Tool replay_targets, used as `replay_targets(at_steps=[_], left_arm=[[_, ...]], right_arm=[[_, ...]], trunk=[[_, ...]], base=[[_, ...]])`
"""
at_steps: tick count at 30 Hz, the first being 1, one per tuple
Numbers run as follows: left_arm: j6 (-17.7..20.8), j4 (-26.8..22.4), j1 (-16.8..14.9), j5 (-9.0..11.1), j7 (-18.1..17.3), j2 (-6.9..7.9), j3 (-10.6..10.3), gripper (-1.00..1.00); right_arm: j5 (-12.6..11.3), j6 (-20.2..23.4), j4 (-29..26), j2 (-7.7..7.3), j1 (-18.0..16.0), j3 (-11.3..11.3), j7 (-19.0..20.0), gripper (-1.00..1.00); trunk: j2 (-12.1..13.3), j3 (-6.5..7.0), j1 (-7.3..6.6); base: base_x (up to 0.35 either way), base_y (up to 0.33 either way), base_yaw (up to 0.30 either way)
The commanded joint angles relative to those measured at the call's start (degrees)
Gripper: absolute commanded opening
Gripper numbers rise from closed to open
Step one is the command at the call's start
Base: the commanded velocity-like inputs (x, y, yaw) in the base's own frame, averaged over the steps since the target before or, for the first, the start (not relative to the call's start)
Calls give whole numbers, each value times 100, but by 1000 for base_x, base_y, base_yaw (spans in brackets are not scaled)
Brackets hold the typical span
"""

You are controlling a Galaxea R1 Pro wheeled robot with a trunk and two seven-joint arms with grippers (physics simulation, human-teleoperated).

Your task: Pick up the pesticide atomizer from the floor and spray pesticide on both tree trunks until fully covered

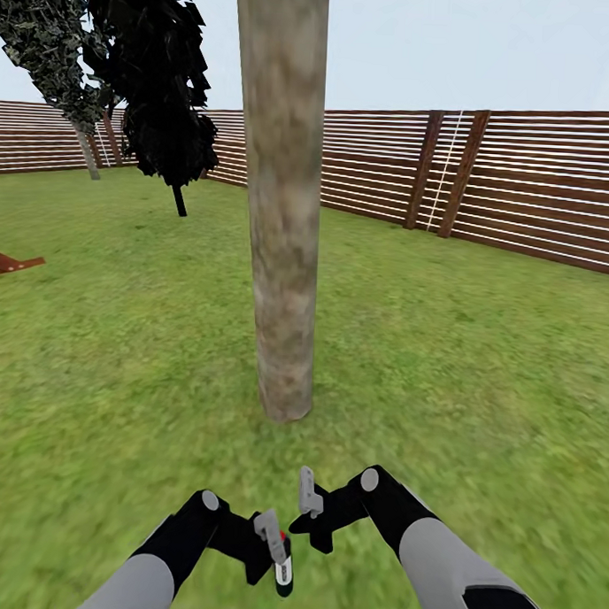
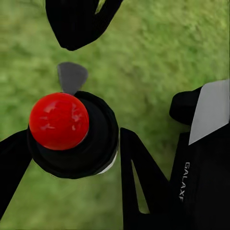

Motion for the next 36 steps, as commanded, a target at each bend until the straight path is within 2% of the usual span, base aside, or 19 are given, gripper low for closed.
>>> replay_targets(at_steps=[1,7,11,17,23,27,28,30,31,33,36], left_arm=[[-2,0,-2,25,-2,0,0,-100],[-10,0,-4,60,-24,-8,0,-100],[-19,0,-4,252,-64,-11,0,-100],[-21,0,-4,299,-80,-15,0,-100],[-33,0,-4,288,-70,-15,-5,-100],[-10,0,-4,128,-40,45,-106,-100],[1,0,-4,20,-31,108,-159,-100],[30,0,2,-233,-22,348,-207,-100],[36,0,2,-334,-17,516,-215,-100],[45,-3,-2,-475,-12,821,-219,-100],[53,-8,-10,-519,-4,1257,-197,-100]], right_arm=[[0,-2,0,0,0,-2,-2,-100],[0,-2,0,2,0,-2,-3,-100],[0,0,0,1,0,-4,-4,-100],[0,-3,0,6,0,-5,-4,-100],[0,-5,0,3,0,-6,-4,-100],[0,-5,0,0,0,-6,-4,-100],[0,-7,0,0,0,-6,-4,-100],[0,-8,0,-5,0,-6,-2,-100],[0,-8,0,-10,0,-6,0,-100],[0,-8,0,-20,0,-6,0,-100],[5,-9,0,-39,0,-13,0,-100]], trunk=[[0,0,0],[0,0,0],[0,0,0],[0,0,0],[0,0,0],[0,0,0],[0,0,0],[0,0,0],[0,0,0],[0,0,0],[0,0,0]], base=[[0,0,0],[0,0,0],[0,0,0],[0,0,0],[0,0,0],[0,0,0],[0,0,0],[0,0,0],[0,0,0],[0,0,0],[0,0,0]])
